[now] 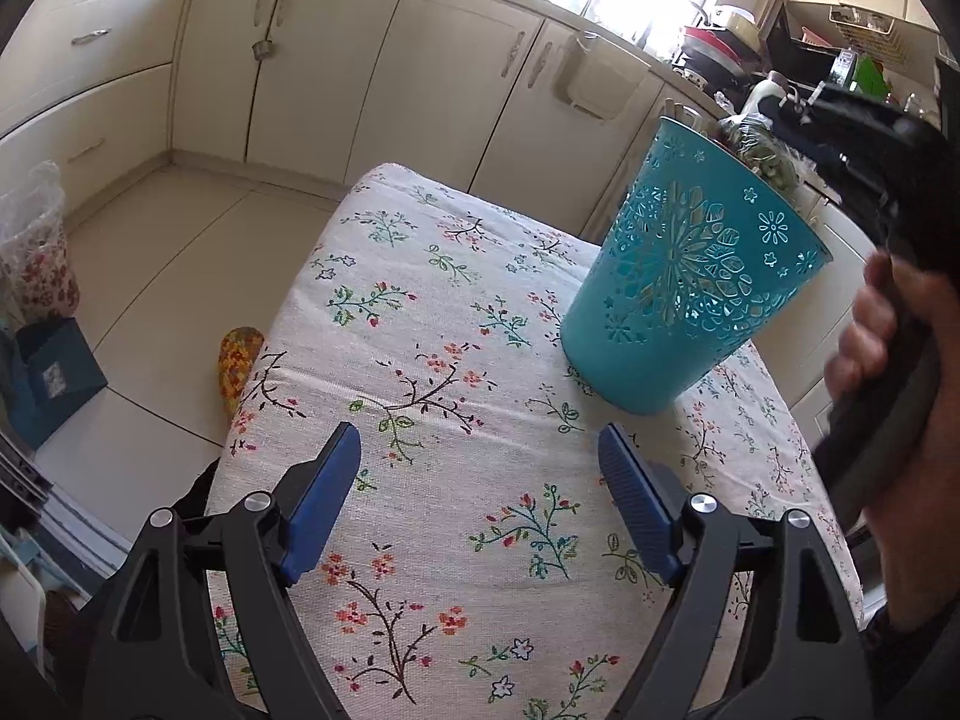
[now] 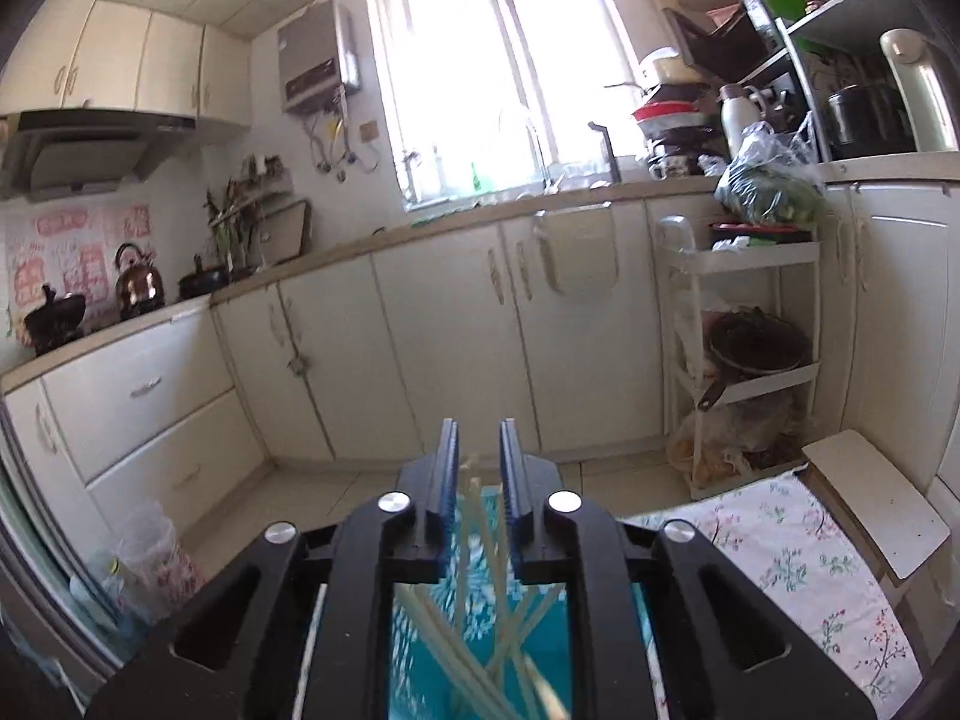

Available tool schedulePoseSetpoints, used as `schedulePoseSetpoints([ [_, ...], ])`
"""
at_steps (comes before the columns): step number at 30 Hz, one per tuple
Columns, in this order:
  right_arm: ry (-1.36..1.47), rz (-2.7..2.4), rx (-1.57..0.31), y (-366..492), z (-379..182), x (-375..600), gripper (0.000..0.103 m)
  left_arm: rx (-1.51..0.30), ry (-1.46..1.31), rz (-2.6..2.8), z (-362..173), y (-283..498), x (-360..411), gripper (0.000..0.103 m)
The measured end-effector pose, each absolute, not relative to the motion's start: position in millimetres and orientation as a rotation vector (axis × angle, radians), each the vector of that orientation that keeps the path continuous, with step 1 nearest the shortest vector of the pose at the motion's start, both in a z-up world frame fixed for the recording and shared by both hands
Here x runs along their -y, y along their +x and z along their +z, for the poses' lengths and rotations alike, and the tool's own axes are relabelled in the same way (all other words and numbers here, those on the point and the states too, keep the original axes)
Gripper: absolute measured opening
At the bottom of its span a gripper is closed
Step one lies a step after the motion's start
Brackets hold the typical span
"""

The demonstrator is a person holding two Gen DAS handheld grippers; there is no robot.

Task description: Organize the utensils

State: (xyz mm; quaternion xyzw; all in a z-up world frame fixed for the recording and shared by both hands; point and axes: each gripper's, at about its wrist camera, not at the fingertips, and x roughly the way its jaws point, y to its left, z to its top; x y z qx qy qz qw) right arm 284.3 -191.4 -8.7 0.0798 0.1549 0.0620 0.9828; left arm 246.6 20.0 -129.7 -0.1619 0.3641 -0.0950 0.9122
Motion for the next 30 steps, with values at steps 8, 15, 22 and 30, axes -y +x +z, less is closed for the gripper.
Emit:
schedulePoseSetpoints([
  [8, 0.168, 0.18, -0.421, 197, -25, 216, 0.051, -0.763, -0.326, -0.178, -131, 248, -19, 0.082],
  [15, 0.22, 0.065, -0.683, 134, -62, 243, 0.085, -0.805, -0.231, -0.145, -128, 250, -9, 0.085],
  [22, 0.197, 0.025, -0.682, 99, -43, 248, 0.091, -0.779, -0.121, -0.104, -88, 206, -1, 0.093],
  [30, 0.221, 0.082, -0.619, 66, -4, 236, 0.095, -0.695, -0.009, -0.108, -24, 138, 5, 0.095],
])
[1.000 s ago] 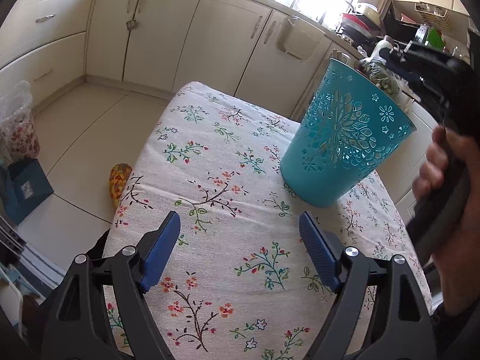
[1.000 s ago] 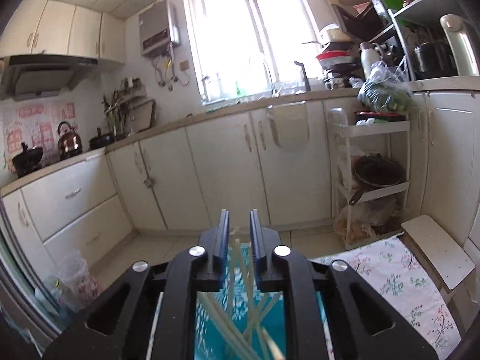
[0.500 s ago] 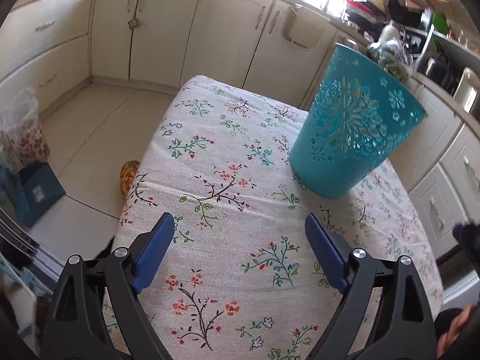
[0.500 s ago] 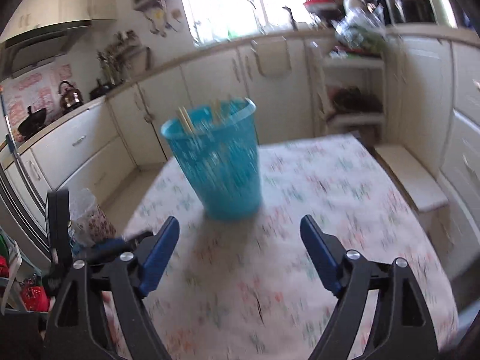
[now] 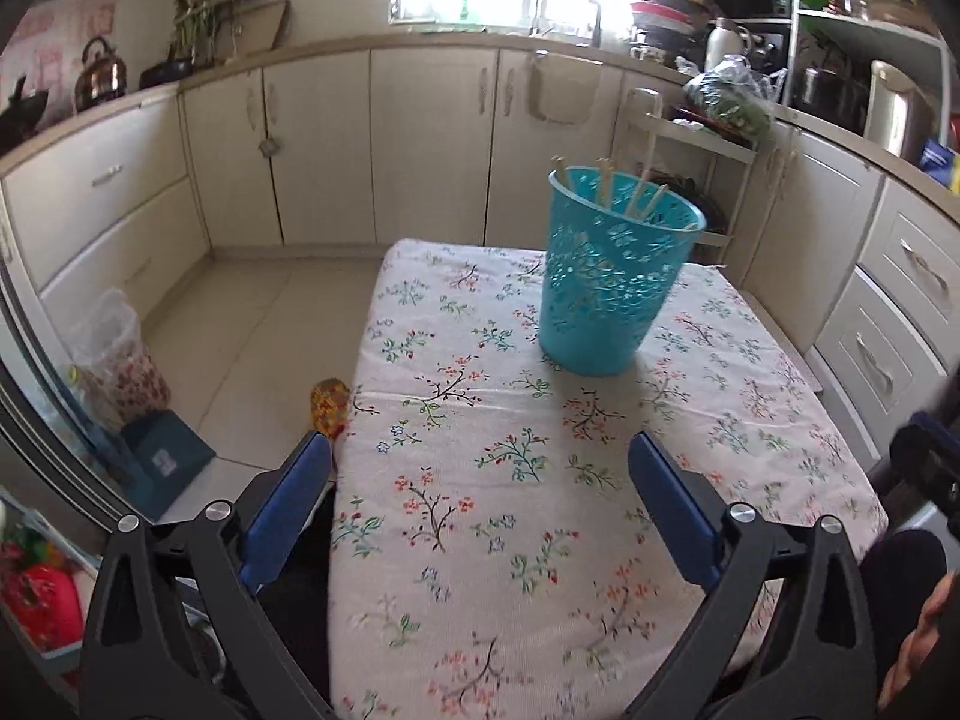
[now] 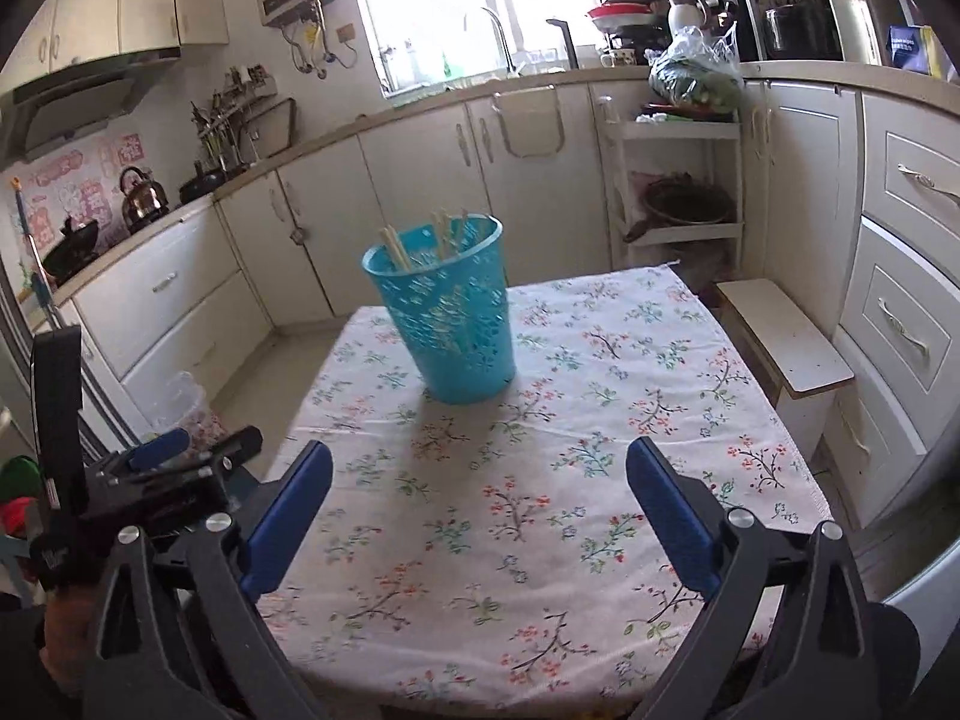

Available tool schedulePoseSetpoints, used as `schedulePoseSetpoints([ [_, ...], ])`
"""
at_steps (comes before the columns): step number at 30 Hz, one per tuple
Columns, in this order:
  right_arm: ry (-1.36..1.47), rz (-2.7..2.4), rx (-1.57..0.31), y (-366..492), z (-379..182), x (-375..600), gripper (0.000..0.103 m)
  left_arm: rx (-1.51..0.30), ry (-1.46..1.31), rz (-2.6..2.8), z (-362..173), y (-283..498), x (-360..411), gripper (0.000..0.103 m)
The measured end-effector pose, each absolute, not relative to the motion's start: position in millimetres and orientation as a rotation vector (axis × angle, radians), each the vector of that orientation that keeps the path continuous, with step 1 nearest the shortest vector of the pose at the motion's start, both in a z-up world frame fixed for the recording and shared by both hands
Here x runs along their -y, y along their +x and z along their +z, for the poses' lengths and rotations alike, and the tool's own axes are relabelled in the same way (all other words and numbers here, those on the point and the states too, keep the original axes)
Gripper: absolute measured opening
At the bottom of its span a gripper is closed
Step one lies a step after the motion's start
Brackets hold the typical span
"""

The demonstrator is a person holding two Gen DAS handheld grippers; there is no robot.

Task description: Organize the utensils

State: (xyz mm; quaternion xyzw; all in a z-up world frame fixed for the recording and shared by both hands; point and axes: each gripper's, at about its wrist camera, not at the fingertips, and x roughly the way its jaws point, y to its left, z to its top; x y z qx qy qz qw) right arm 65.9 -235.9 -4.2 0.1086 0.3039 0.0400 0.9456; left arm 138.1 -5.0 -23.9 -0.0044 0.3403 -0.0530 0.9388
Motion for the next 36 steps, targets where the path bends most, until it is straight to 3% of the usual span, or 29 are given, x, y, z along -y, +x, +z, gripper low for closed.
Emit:
schedulePoseSetpoints([
  [8, 0.218, 0.088, -0.636, 27, 20, 215, 0.095, -0.649, 0.09, -0.099, 25, 74, 12, 0.095],
  [16, 0.243, 0.105, -0.637, -21, 29, 201, 0.095, -0.617, -0.01, -0.169, 58, 21, -6, 0.095],
  [25, 0.298, 0.081, -0.659, -62, 7, 194, 0.095, -0.637, -0.029, -0.125, 48, -20, -16, 0.095],
  [36, 0.263, 0.069, -0.599, -79, 22, 190, 0.095, -0.595, -0.006, -0.068, 59, -43, -22, 0.095],
])
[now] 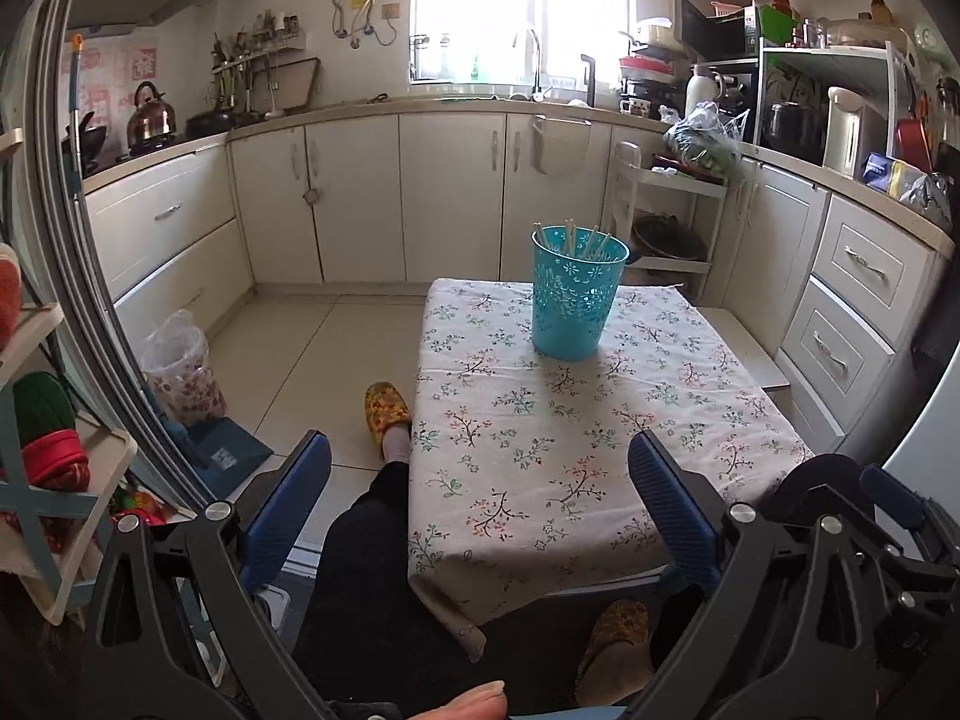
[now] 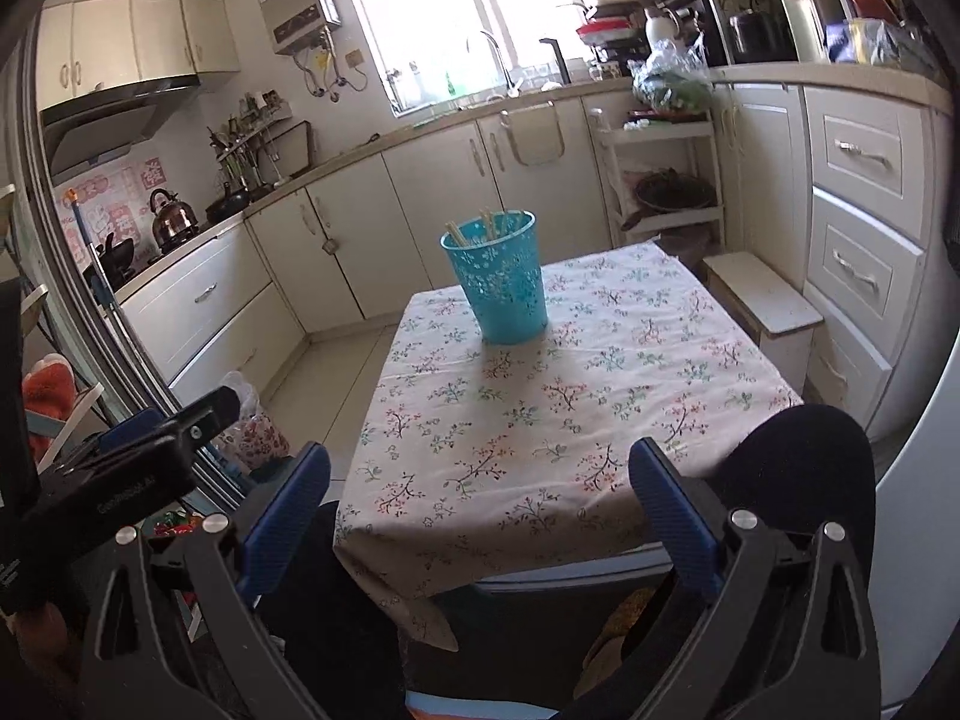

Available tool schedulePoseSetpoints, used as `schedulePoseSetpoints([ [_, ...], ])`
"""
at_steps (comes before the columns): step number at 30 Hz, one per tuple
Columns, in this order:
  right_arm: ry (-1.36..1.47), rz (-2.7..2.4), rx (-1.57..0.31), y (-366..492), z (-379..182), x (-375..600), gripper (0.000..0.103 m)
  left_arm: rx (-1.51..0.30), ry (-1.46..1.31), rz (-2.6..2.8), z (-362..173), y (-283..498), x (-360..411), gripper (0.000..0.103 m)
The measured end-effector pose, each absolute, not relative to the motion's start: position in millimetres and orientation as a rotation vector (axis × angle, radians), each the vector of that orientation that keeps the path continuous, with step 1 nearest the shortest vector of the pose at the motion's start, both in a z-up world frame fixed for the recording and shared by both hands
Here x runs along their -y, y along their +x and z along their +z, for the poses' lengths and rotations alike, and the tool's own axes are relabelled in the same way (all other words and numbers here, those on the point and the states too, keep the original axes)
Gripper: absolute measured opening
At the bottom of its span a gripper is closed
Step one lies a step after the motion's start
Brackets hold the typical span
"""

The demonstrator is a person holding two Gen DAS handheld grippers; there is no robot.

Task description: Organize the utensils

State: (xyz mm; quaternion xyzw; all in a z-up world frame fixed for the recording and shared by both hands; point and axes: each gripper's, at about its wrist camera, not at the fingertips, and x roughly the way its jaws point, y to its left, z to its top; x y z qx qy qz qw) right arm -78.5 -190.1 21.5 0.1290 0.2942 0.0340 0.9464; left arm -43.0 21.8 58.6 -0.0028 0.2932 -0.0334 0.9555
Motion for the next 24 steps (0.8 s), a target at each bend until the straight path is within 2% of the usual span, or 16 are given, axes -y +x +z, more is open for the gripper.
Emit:
schedulePoseSetpoints([
  [24, 0.207, 0.085, -0.554, -89.1, 27.8, 182.1, 0.095, -0.601, 0.009, -0.046, 58.0, -49.5, -16.3, 0.095],
])
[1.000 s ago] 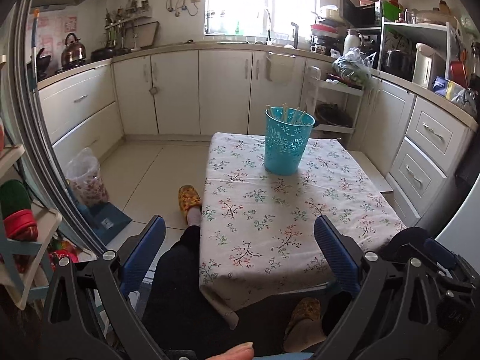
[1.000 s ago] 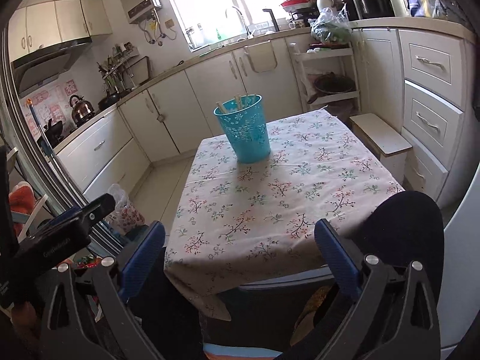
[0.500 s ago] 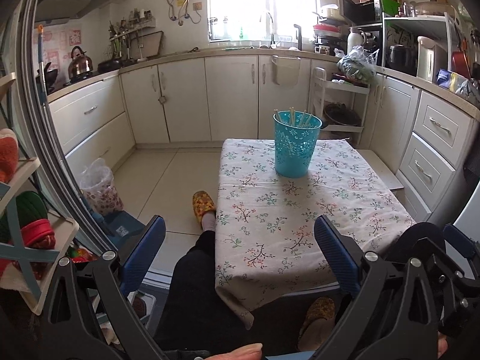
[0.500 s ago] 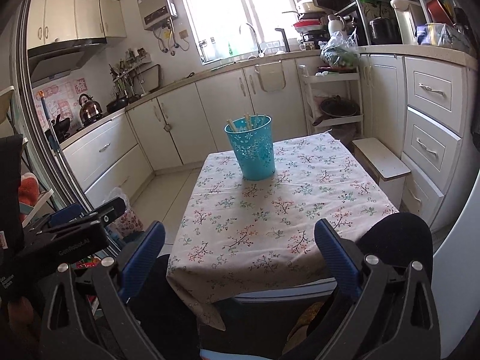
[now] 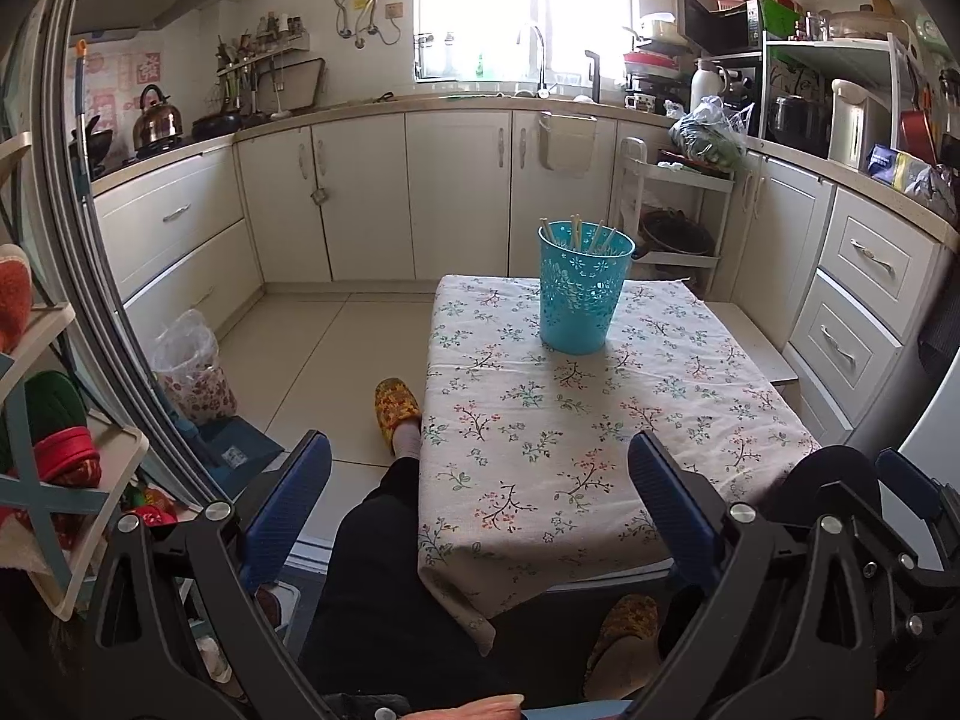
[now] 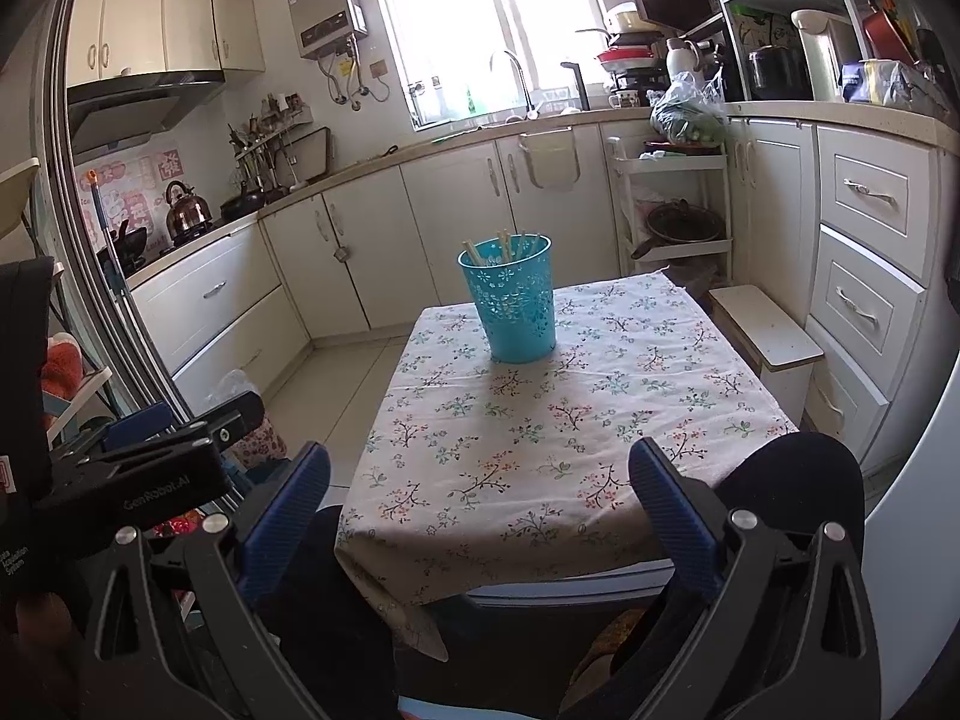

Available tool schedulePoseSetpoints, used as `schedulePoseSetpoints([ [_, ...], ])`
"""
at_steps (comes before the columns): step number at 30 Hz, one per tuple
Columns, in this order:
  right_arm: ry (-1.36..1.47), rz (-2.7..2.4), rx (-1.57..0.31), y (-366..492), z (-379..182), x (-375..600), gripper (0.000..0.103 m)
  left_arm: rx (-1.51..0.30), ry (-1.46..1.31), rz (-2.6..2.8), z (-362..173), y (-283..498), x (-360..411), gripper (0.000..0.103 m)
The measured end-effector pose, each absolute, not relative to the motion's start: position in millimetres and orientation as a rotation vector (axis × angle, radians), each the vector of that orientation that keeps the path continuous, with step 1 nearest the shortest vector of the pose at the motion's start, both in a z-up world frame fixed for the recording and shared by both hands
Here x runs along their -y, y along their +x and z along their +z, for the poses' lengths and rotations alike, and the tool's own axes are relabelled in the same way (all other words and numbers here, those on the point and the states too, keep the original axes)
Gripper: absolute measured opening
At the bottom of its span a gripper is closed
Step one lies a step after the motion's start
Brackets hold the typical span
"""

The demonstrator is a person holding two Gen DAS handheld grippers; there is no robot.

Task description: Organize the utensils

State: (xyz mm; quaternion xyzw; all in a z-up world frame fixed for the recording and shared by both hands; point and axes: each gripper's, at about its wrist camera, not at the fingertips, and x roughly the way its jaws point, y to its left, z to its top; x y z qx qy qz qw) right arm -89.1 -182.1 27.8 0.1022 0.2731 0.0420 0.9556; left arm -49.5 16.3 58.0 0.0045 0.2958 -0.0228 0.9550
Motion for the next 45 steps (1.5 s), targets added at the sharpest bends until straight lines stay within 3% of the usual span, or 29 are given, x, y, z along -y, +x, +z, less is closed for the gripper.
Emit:
schedulePoseSetpoints([
  [45, 0.202, 0.104, -0.498, -98.3, 35.9, 181.5, 0.095, -0.597, 0.003, -0.056, 61.3, -54.0, -16.2, 0.095],
])
